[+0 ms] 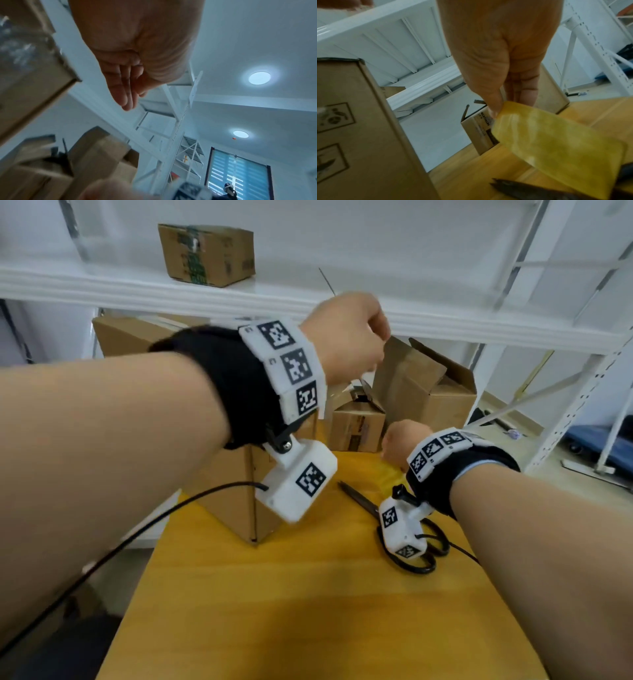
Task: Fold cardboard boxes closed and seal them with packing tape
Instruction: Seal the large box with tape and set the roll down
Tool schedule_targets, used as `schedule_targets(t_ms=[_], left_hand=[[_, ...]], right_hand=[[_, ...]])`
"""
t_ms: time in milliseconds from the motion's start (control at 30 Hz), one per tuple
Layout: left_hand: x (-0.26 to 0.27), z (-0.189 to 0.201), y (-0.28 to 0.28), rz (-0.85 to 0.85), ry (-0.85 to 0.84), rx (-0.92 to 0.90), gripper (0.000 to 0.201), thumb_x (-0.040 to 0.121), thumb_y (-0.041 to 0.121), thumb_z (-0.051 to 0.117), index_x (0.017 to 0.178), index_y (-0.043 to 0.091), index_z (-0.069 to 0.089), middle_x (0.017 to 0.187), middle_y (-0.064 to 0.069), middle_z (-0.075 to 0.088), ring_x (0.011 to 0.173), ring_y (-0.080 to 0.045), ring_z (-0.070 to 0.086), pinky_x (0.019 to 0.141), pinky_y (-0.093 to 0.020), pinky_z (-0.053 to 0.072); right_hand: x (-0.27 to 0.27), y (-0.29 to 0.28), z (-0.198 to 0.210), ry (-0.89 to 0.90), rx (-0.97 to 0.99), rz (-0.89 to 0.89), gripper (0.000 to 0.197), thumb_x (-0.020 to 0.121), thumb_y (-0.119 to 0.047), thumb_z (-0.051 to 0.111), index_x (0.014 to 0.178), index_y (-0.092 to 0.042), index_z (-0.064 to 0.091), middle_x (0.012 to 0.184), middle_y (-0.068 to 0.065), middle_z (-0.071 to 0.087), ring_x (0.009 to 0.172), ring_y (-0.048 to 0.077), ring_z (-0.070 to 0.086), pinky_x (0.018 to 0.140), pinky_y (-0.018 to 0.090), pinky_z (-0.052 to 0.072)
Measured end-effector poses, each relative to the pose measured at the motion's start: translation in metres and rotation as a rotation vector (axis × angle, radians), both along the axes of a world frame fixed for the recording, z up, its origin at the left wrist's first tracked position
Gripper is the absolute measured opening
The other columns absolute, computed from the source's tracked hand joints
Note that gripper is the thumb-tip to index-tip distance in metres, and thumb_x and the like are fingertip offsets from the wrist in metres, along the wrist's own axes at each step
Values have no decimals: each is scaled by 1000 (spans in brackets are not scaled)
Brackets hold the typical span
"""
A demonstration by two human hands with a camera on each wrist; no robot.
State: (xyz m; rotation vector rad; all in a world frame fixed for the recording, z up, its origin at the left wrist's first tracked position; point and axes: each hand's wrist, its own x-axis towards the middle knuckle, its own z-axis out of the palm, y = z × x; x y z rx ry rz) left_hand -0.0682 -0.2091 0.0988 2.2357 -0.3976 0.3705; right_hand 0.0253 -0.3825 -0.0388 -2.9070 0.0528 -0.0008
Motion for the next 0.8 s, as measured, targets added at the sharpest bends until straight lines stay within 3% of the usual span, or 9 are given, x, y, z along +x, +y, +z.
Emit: schedule_targets(t_ms=[100,167,267,400,467,600,667,733,800], left_hand=[[1,17,26,85,-206,168,31,90,7,48,110,26,60,106,9,64,97,-10,62,83,-28,55],[0,22,42,132,-232,295,33,89,12,50,118,28,56,109,11,61,101,-10,59,85,-28,51],[1,14,60,205,-128,417,42,88,25,56,129,29,49,118,8,60,107,-16,58,92,-38,50],[0,-5,71,171,61,412,53,91,47,59,138,28,44,132,4,56,115,-19,55,95,-36,47],[-1,-5,72,158,80,417,54,91,48,58,139,25,46,134,3,55,118,-18,54,97,-35,45],[0,1,73,117,142,497,57,92,44,60,141,19,47,137,1,55,123,-20,51,107,-40,41],[1,2,74,104,164,520,55,93,42,60,142,19,48,137,1,54,124,-19,50,107,-39,40],[1,1,75,100,181,506,55,93,39,62,143,20,46,139,2,52,126,-19,49,106,-34,38],[1,1,76,103,180,494,55,93,37,62,143,20,46,141,2,51,127,-19,48,104,-31,36]], right_hand=[[-3,12,-2,10,0,49,35,85,-28,69,119,-18,67,117,9,67,109,32,65,89,43,55],[-6,22,-4,21,-2,69,33,83,-29,70,115,-18,69,116,9,68,107,31,65,89,42,55],[-14,41,-5,100,-153,116,26,93,-24,65,116,-13,68,115,9,68,103,28,66,88,38,56],[-19,52,-7,162,-313,183,25,98,-8,53,122,-7,60,110,10,60,93,27,57,82,33,51],[-21,48,-12,189,-381,198,26,97,-9,54,122,-7,61,101,10,57,92,28,56,80,33,49],[-26,46,-11,200,-360,176,27,101,-18,51,121,-6,65,109,11,65,96,27,62,80,34,50],[-27,49,-1,113,-136,190,28,104,-25,49,117,-8,67,110,9,68,96,26,64,80,33,52],[-33,56,11,80,379,195,39,105,-43,44,112,-14,69,108,4,71,100,23,67,86,35,53],[-41,64,22,231,900,166,58,101,-63,34,111,-19,70,108,1,73,103,18,67,92,37,52]])
